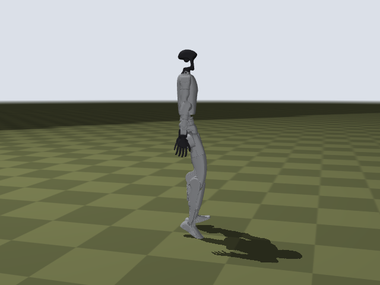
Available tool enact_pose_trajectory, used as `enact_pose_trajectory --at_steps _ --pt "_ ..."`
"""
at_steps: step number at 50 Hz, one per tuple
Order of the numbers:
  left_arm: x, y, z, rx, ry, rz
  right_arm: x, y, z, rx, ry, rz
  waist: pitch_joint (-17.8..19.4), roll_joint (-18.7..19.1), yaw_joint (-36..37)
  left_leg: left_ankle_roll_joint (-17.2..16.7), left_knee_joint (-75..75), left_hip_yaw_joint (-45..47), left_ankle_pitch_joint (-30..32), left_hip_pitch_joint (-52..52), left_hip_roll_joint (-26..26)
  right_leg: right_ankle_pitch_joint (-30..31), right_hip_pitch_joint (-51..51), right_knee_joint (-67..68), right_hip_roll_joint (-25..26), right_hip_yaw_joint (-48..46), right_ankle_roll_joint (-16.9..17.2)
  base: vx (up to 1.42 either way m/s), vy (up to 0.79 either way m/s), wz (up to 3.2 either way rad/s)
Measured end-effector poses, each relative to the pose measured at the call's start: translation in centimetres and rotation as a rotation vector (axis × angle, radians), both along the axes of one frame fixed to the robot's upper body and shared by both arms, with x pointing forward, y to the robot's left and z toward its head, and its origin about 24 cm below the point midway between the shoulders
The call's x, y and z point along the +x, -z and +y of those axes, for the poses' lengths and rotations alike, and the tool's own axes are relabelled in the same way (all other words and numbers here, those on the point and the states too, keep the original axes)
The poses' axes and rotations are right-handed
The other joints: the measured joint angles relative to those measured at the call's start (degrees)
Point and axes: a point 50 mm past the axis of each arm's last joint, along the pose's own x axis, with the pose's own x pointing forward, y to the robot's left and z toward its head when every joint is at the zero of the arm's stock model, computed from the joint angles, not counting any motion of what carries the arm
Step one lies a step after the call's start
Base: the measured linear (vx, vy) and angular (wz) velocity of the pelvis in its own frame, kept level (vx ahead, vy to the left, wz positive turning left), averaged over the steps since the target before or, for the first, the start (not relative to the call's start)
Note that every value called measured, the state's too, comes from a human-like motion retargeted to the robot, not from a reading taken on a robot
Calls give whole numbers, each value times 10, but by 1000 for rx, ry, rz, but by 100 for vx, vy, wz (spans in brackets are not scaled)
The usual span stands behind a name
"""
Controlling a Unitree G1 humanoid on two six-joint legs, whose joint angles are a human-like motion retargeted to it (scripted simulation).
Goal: Upper body actions
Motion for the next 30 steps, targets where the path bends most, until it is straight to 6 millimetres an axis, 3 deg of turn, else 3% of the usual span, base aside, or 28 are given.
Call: enact_pose_trajectory --at_steps 2,3,5,10,12,16,20,23,26,30 --pt "-27 -5 -6 -10 -67 77 13 0 -1 7 -25 -29 -21 -21 28 -2 -7 21 1 -11 -24 -56 64 -43 -4 10 92 3 -17 -94" --pt "-36 -6 -8 -15 -93 96 19 0 -1 15 -40 -43 -29 -27 38 -4 -7 29 1 -17 -31 -93 93 -78 -15 -52 94 -3 -15 -66" --pt "-50 -9 -11 -21 -142 120 34 1 3 44 -77 -75 -28 -40 45 -8 -8 36 2 -15 -43 -113 127 -152 -25 -115 88 -7 -20 -46" --pt "-58 -11 -13 -9 -232 121 81 0 20 146 -198 -191 -47 -51 89 -24 -18 89 7 -35 -37 -92 72 -182 -30 -82 82 -18 -21 -91" --pt "-46 -6 -18 -10 -271 79 109 -5 31 198 -270 -270 -38 -42 80 -27 -20 98 18 -44 -23 -97 39 -160 -19 -19 68 -31 -26 -12" --pt "-19 1 -19 -19 -269 -19 140 -14 46 266 -411 -378 -4 -25 30 -30 -16 97 32 -34 -2 -105 71 -172 5 -51 53 -22 -24 44" --pt "10 4 -7 -36 -104 -78 126 -10 50 269 -443 -369 -30 -21 -7 -35 -10 74 41 -53 3 -104 81 -194 10 -82 54 -4 -10 74" --pt "44 6 2 -10 57 -180 91 -1 39 244 -354 -241 -44 -29 20 -38 -11 68 46 -58 -4 -111 79 -194 10 -81 46 5 -5 24" --pt "86 6 -1 5 141 -330 59 3 29 225 -266 -79 -33 -29 40 -39 -12 70 51 -53 -2 -117 86 -191 12 -83 42 -7 -7 9" --pt "110 5 -12 -18 166 -423 26 3 17 161 -191 39 -40 -20 23 -39 -9 59 51 -54 1 -122 98 -195 18 -92 44 4 2 26"
